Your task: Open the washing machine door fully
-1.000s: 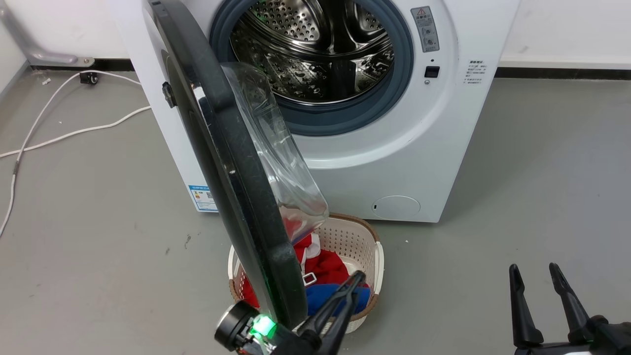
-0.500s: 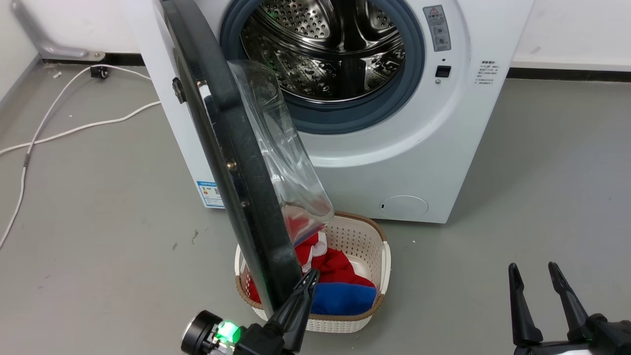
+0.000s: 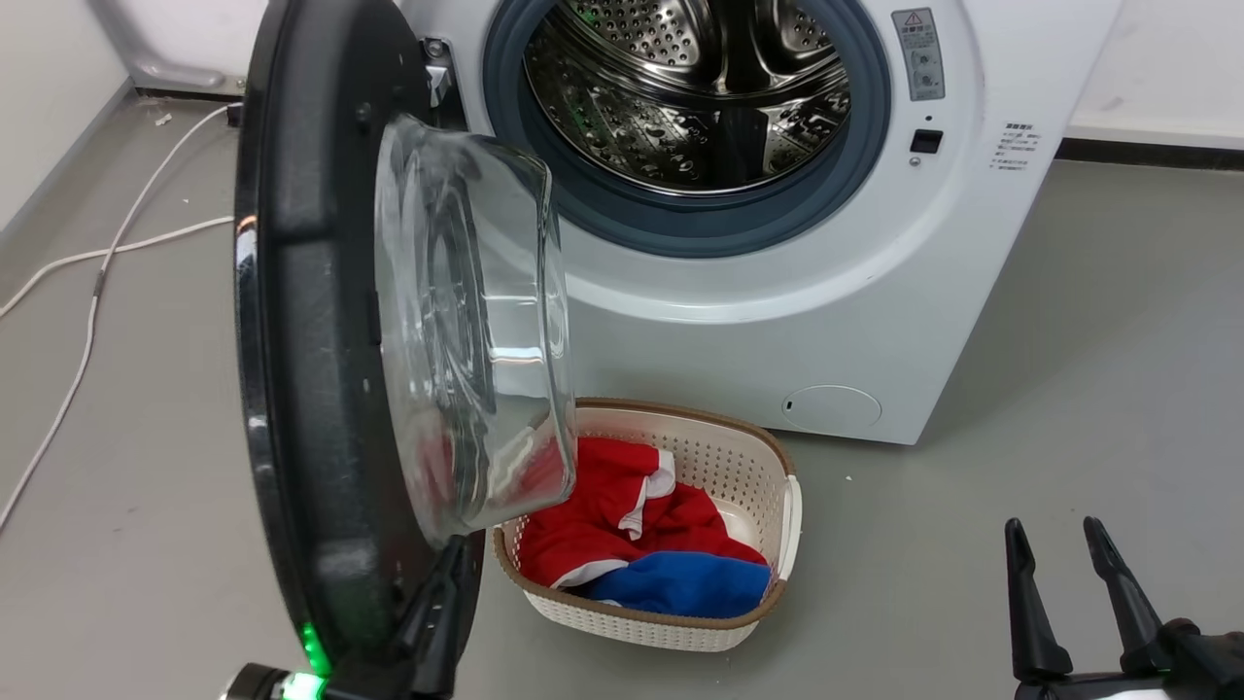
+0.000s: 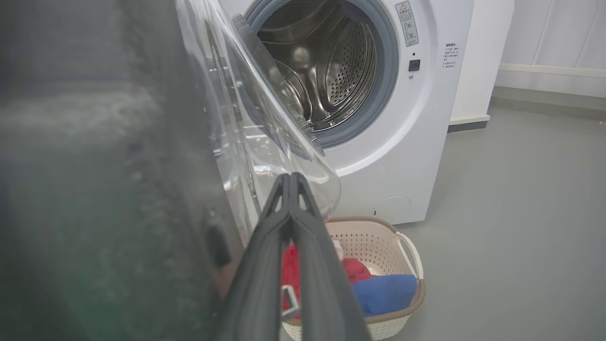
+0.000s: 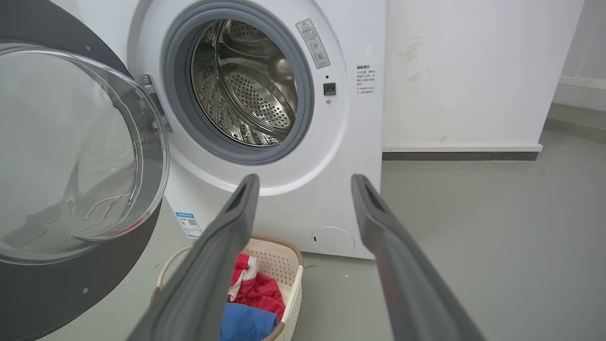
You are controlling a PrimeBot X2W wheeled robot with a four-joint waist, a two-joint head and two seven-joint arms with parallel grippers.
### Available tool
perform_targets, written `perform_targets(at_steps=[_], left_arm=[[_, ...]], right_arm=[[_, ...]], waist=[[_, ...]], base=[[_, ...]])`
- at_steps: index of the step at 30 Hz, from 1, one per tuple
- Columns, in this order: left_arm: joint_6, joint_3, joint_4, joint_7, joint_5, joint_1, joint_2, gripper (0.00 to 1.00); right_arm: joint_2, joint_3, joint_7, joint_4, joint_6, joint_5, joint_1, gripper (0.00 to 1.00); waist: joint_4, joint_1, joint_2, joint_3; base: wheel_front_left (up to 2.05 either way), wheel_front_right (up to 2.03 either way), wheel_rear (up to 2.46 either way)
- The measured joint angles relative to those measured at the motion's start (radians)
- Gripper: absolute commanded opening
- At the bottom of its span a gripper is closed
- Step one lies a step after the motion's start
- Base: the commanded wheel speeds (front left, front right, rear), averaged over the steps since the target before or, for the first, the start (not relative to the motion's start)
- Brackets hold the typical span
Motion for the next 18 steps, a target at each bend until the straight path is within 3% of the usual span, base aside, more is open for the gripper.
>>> perform_targets(at_steps=[18], left_arm=[[0.054,0.274,-0.014,0.003,-0.042,0.023,0.068,0.00]], right_arm=[[0.000,0.001,0.000,-0.006,0.000,-0.008,-0.013,1.00]], waist=[[0.035,0.0000,0.0000,0.037]], base=[[0.00,0.00,0.00]])
